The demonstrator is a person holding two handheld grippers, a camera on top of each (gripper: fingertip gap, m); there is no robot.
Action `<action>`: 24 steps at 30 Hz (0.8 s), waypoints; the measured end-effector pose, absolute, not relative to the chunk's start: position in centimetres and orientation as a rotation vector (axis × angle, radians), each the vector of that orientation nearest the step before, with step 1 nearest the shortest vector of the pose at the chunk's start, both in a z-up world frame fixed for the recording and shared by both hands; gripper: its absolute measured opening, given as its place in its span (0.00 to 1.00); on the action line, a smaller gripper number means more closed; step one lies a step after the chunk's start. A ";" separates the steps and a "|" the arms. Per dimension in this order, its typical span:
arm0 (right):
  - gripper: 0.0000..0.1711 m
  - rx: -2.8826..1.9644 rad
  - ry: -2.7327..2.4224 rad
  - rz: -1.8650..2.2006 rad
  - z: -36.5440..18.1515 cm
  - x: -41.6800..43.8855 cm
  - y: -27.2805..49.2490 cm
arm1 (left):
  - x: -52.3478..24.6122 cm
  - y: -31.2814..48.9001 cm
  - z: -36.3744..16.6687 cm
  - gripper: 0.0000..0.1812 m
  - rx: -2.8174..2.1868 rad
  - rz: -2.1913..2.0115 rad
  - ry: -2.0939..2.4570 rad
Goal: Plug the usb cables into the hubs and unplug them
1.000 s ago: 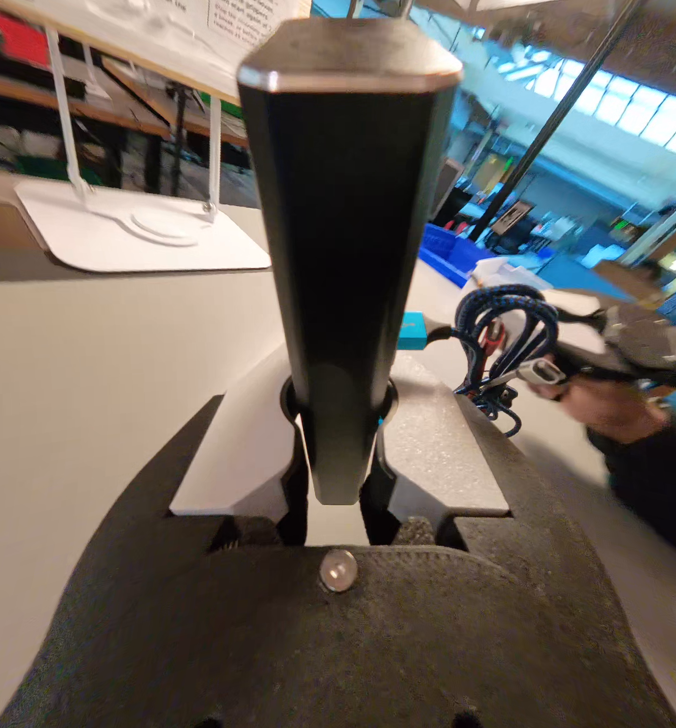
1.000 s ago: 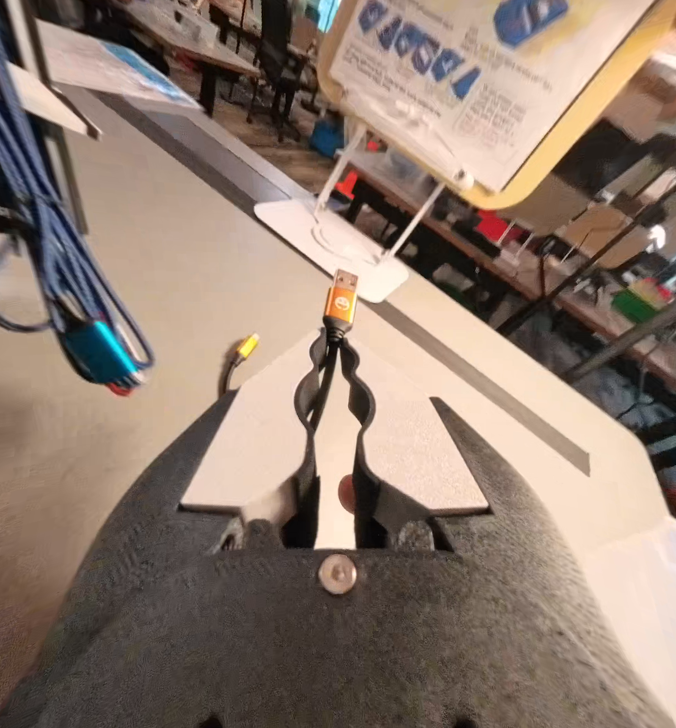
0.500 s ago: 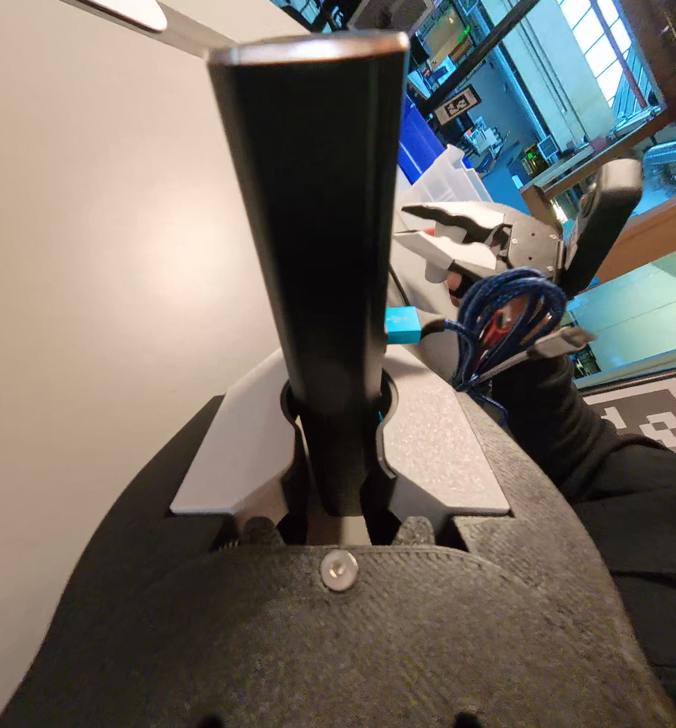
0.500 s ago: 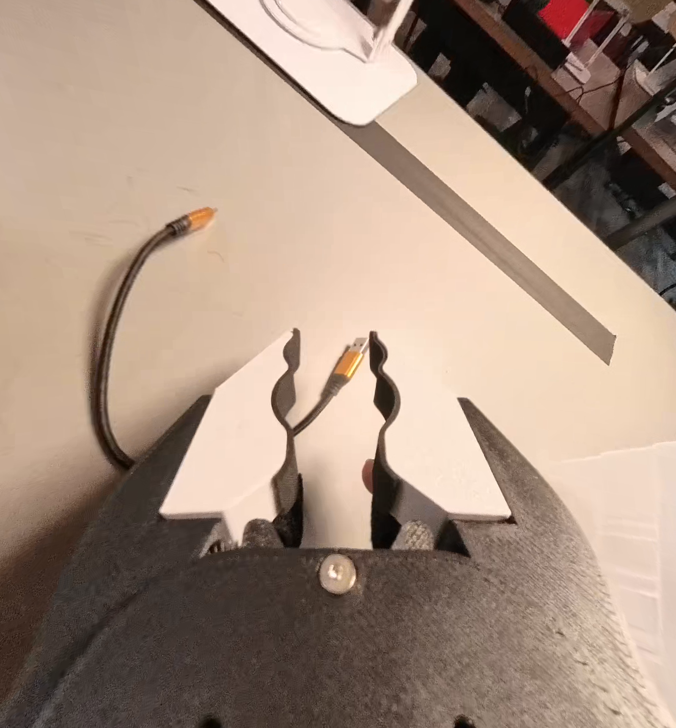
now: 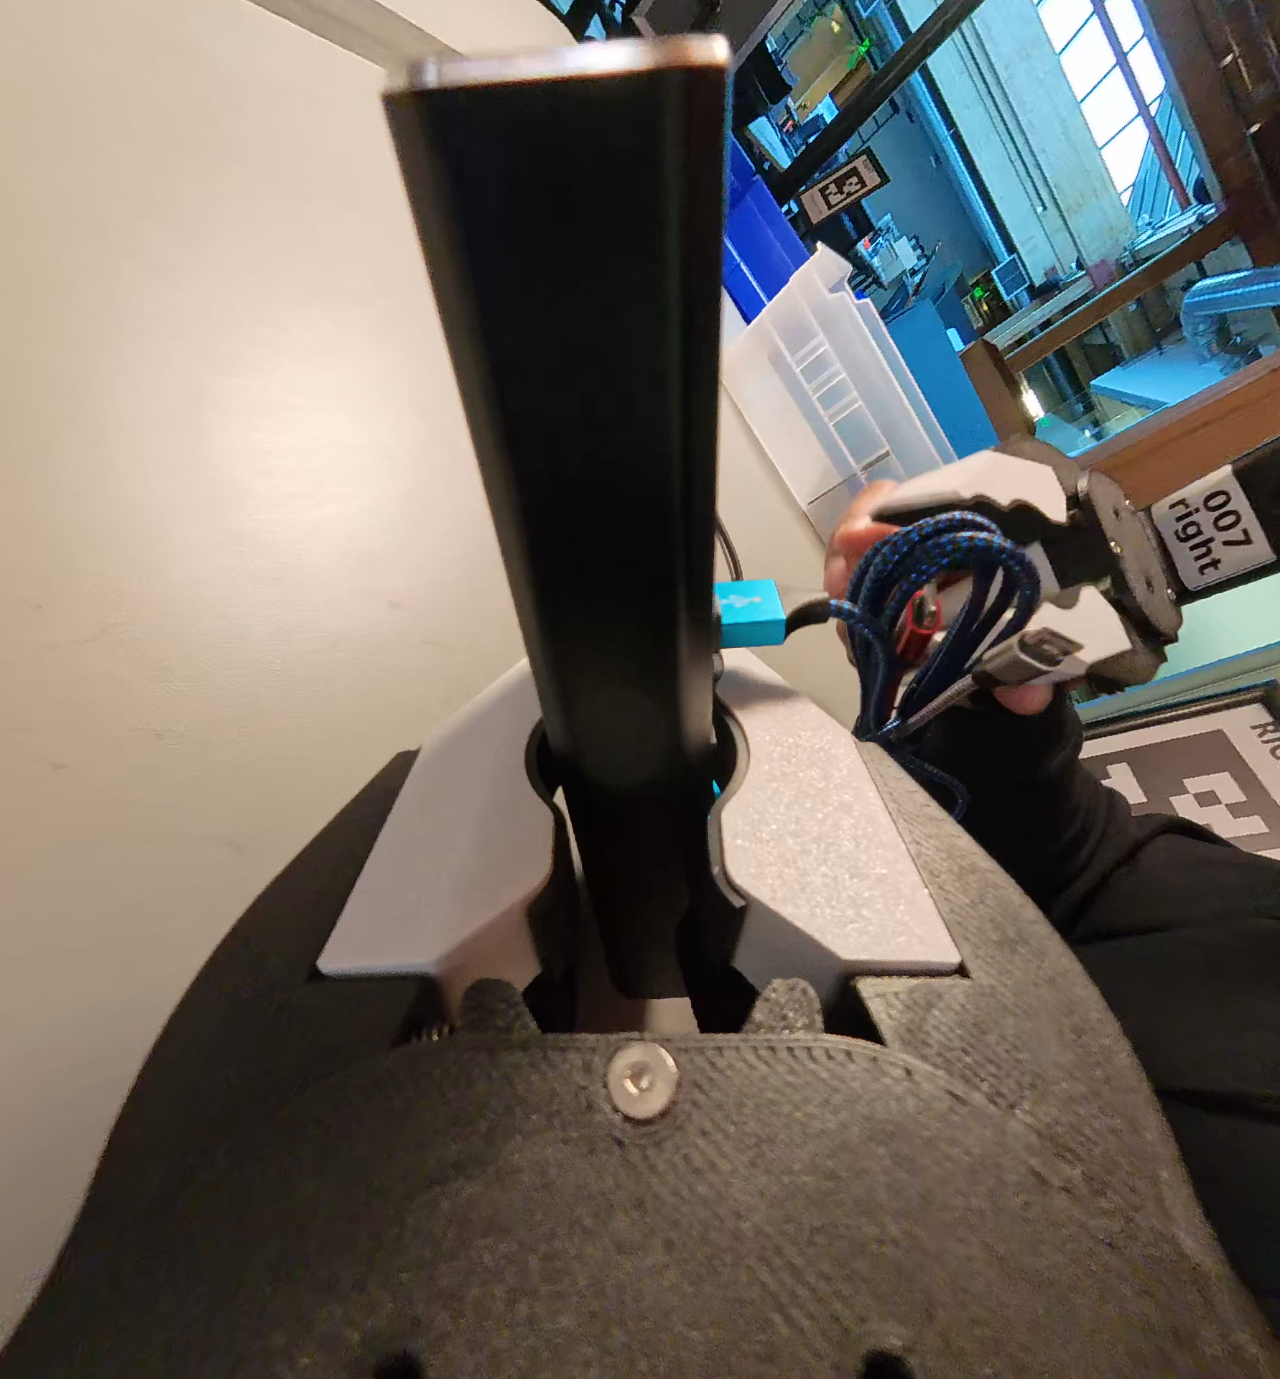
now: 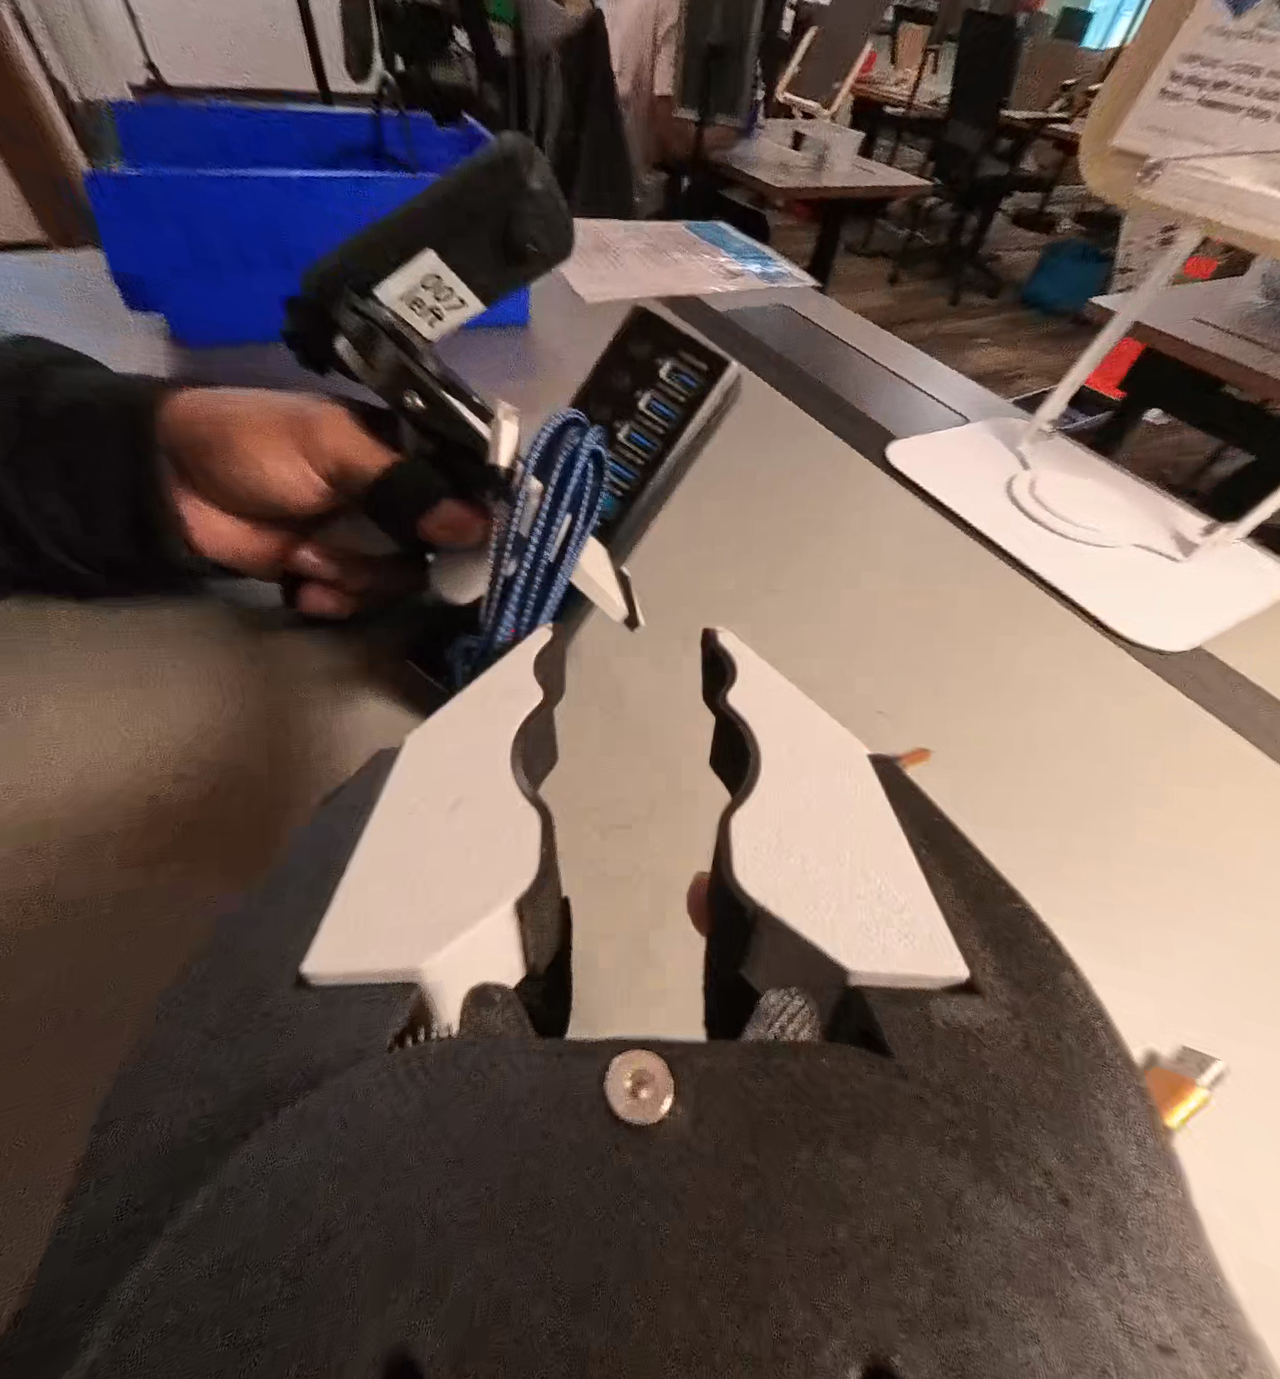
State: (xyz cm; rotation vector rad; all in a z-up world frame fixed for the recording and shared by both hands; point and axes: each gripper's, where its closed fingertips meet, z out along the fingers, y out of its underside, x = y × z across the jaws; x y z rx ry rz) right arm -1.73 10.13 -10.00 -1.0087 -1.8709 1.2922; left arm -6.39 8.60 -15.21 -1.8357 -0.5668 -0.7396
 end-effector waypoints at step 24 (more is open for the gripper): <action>0.22 -0.749 -1.947 1.110 -13.9 -2.7 6.1 | -7.1 8.6 -11.4 0.17 -1.470 -0.902 -0.654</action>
